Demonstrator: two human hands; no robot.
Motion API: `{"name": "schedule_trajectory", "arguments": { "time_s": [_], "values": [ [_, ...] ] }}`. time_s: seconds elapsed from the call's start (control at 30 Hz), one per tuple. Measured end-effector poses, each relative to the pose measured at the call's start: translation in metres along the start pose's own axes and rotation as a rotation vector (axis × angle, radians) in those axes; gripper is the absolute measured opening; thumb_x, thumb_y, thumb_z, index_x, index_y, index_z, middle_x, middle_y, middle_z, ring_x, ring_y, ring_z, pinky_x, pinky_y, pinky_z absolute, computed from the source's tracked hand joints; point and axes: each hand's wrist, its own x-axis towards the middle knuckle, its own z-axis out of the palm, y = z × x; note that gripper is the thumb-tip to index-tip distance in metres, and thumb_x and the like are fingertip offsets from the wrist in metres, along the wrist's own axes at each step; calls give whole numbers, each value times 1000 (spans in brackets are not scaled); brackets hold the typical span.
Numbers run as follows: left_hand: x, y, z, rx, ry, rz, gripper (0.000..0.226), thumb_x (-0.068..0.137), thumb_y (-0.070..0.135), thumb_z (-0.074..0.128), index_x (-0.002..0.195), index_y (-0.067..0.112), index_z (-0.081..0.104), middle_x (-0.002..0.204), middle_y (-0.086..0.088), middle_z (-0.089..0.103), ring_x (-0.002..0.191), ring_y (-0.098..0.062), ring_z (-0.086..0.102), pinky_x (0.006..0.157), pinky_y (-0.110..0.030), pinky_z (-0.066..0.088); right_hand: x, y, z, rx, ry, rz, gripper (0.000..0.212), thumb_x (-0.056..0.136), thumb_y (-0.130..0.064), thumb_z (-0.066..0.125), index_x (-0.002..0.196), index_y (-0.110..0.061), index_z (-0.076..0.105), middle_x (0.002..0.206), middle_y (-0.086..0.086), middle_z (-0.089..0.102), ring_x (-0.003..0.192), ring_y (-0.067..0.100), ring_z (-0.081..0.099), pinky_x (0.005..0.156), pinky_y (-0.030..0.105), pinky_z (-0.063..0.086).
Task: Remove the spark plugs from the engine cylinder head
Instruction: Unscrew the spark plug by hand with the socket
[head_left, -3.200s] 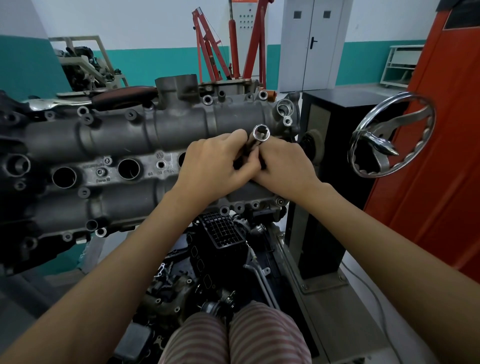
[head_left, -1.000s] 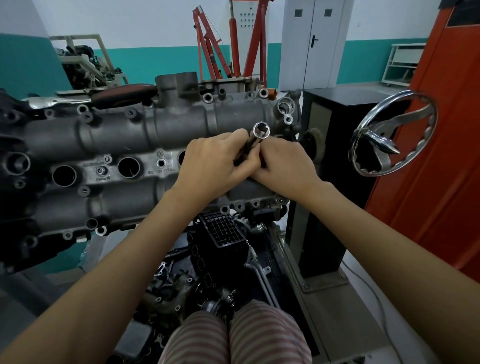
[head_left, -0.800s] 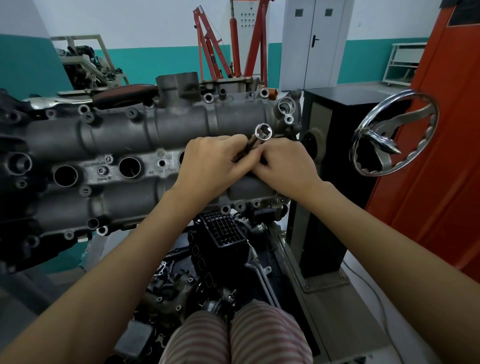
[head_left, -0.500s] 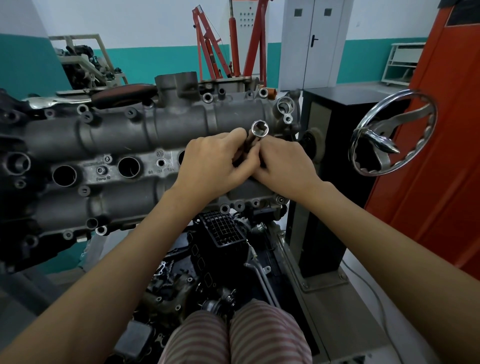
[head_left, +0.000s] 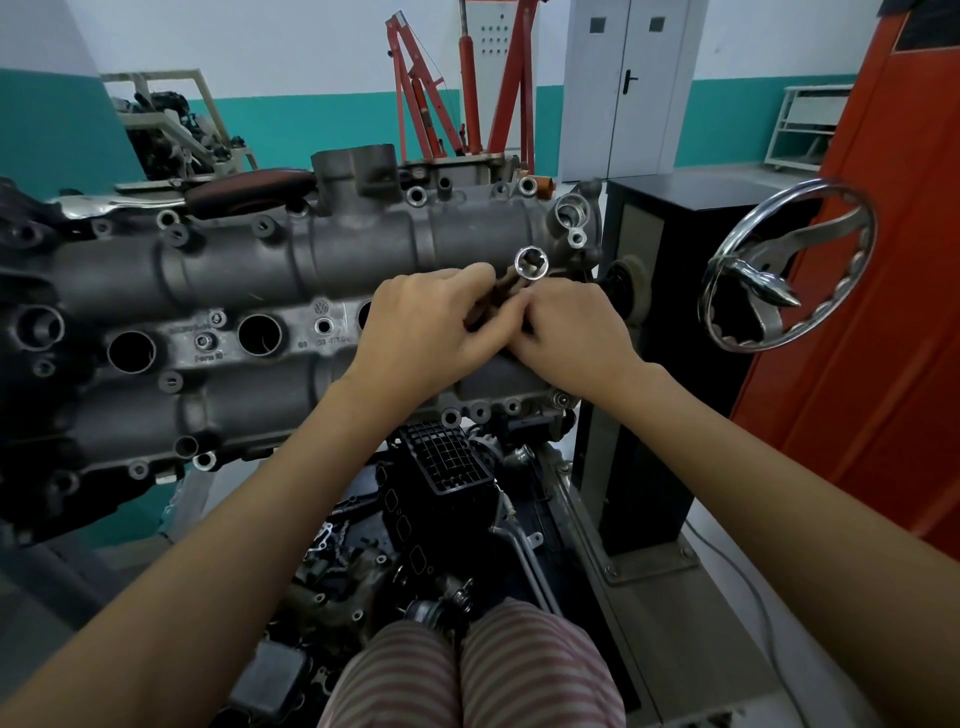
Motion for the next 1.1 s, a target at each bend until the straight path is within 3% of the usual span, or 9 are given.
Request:
{"name": "schedule_trajectory", "arguments": {
  "time_s": [0.2, 0.27, 0.37, 0.53, 0.63, 0.73, 0.8, 0.93, 1.1],
  "values": [
    [1, 3, 0, -2, -4, -12, 42, 83, 37, 40, 69, 1, 55, 53, 1, 44, 45, -26, 46, 44, -28, 34, 1, -1, -1, 32, -5, 25, 24, 82, -42, 35, 79, -20, 42, 67, -15, 34, 57, 11, 40, 45, 25, 27],
    [1, 2, 1, -2, 8, -18, 42, 84, 36, 43, 62, 1, 52, 50, -3, 45, 43, -28, 47, 43, -30, 36, 1, 1, 0, 6, -37, 43, 22, 85, -41, 43, 79, -20, 38, 66, -12, 40, 58, 16, 49, 50, 27, 29],
    [1, 0, 1, -17, 12, -15, 50, 87, 39, 47, 55, 1, 51, 47, -9, 50, 43, -30, 49, 42, -36, 40, 2, 3, 2, -30, -38, 71, 23, 85, -40, 52, 77, -18, 55, 67, 0, 57, 66, 23, 58, 54, 28, 30],
    [0, -1, 0, -25, 2, -18, 53, 87, 43, 49, 57, 0, 54, 48, -10, 51, 45, -29, 50, 44, -38, 41, 1, 2, 1, -30, -4, 47, 27, 87, -33, 49, 82, -13, 65, 71, 9, 65, 69, 28, 61, 52, 28, 32],
    [0, 0, 0, -7, -24, -11, 53, 87, 47, 41, 70, 1, 60, 56, -8, 56, 51, -27, 54, 48, -40, 44, 0, -1, -1, -18, 18, -16, 35, 85, -36, 41, 79, -9, 62, 61, 5, 58, 52, 15, 44, 44, 22, 19],
    [1, 1, -2, -31, -28, -31, 50, 85, 47, 35, 80, 3, 60, 61, -5, 57, 54, -24, 53, 49, -38, 42, 2, -1, -2, -2, -30, 24, 50, 80, -49, 26, 88, -11, 57, 66, -11, 40, 58, 10, 38, 48, 26, 28],
    [1, 2, -2, -28, -27, -23, 46, 84, 43, 36, 79, 3, 58, 61, -4, 55, 53, -24, 51, 47, -34, 39, 2, 0, -1, -6, -29, 34, 42, 81, -49, 27, 84, -13, 50, 65, -15, 32, 57, 11, 41, 49, 27, 30],
    [1, 3, -2, -8, -27, -6, 42, 84, 36, 43, 65, 0, 55, 51, -6, 49, 45, -28, 48, 44, -30, 35, 1, 1, 0, -12, -40, 43, 21, 85, -35, 50, 75, -23, 36, 62, -3, 46, 60, 27, 56, 53, 28, 28],
    [-1, 1, -1, -20, 7, 11, 43, 87, 31, 49, 54, 4, 44, 44, -7, 44, 39, -28, 43, 40, -31, 36, 0, 1, 1, 29, 49, 36, 34, 80, -36, 38, 66, -14, 58, 60, 9, 60, 58, 30, 57, 50, 24, 23]
  ]
}}
